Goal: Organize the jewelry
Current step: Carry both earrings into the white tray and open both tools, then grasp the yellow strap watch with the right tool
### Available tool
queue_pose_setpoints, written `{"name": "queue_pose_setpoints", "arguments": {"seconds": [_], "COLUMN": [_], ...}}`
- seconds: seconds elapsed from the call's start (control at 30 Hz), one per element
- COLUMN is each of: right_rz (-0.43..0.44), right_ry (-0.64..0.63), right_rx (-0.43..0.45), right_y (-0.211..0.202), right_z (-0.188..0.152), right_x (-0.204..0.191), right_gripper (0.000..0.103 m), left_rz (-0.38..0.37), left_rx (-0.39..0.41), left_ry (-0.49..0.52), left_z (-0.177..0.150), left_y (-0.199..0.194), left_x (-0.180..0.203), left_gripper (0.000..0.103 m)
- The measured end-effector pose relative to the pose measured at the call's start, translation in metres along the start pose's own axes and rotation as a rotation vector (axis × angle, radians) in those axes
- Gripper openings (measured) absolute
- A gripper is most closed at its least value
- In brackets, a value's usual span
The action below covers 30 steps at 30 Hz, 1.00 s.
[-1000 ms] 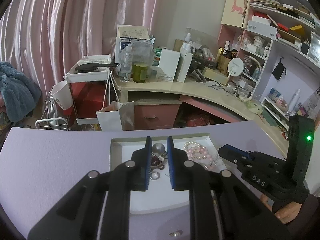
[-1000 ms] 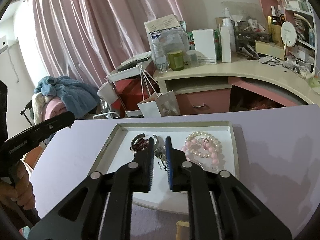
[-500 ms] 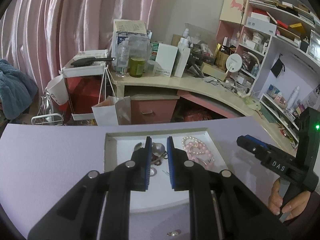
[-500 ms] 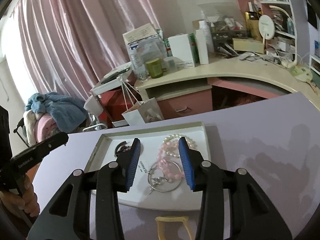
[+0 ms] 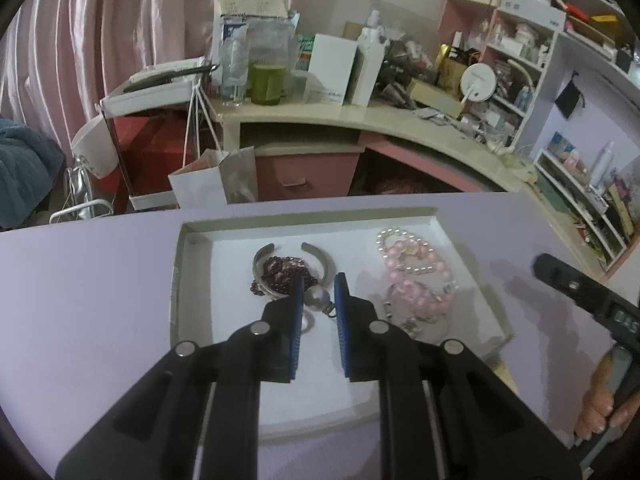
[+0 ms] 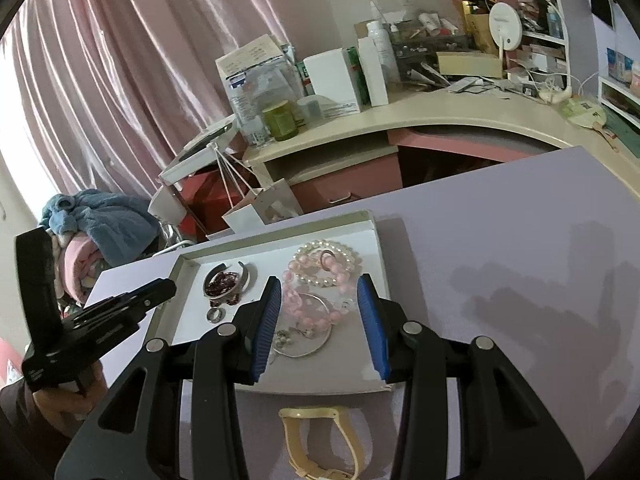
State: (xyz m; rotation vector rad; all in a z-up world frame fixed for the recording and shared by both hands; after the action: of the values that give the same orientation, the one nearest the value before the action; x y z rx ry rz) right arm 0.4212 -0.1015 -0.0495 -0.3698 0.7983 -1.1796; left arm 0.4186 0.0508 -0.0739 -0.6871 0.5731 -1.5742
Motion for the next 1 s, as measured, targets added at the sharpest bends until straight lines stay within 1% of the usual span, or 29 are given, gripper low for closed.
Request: {"name": "queue_pose_setpoints", "arguments": {"seconds": [0.07,0.1,0.23,0.4,0.53,0.7,0.77,0.83,0.87,1.0], "right_rz": [-0.002,-0.003,-0.007,-0.011,-0.019,-0.035,-0.037,-0.036,-0.034,-0.029], "right_ry": [0.003,0.005,0.011,0.012,0.003,0.005,0.003,-0.006,-0.012,-0.044], "right_rx": [-0.002,-0.003,-0.005,0.011,0.029,0.021,0.011,0.002,-0.004,-0.043], "right_y": [-0.002,-0.003,-0.005,-0.016,-0.030,-0.041,-0.044,-0.046,-0.047,-0.044], "right_z": [-0.001,-0.003,-0.005,-0.006,-0.010,-0.024,-0.032,-0.040,-0.044,-0.062], "right_x": [0.002,0.003,0.005,0.008,0.012,0.020,0.021,0.021,0.020,0.013], "right_gripper": [0.042,0.042,0.042,0.042,0.042,0.042,0.046,0.053,0.054,0.062], "left_rz": [0.014,0.020,0.015,0.019,0.046,0.088,0.099,0.112,0.121,0.132], "left_rx": [-0.004,-0.001,0.019,0.083,0.146,0.201,0.213,0.222,0.224,0.223], "left_ry": [-0.006,-0.012,-0.036,-0.074,-0.107,-0.151,-0.165,-0.179,-0.188,-0.218], "left_z": [0.000,0.000,0.002,0.016,0.021,0.012,0.004,-0.004,-0.010,-0.032], "left_y": [0.002,0.001,-0.011,-0.041,-0.075,-0.117,-0.130,-0.141,-0.147,-0.162], "left_x": [-0.005,-0.007,-0.013,-0.025,-0.037,-0.047,-0.049,-0.051,-0.051,-0.052], "left_gripper": [0.028,0.036,0.039,0.047,0.059,0.070,0.077,0.081,0.084,0.088]}}
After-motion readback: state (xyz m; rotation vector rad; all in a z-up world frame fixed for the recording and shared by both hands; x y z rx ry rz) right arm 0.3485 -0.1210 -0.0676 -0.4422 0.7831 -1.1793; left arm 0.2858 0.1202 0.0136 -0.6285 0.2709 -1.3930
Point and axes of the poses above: each gripper's, at about its wrist camera, not at the fingertips, and y roughly the way its jaws point, x to its right, z to its top, the point moved 9 cm from there along y, roughly the way its jaws point, and after that the axes turned 5 degrees about y, right-handed, at the moved point
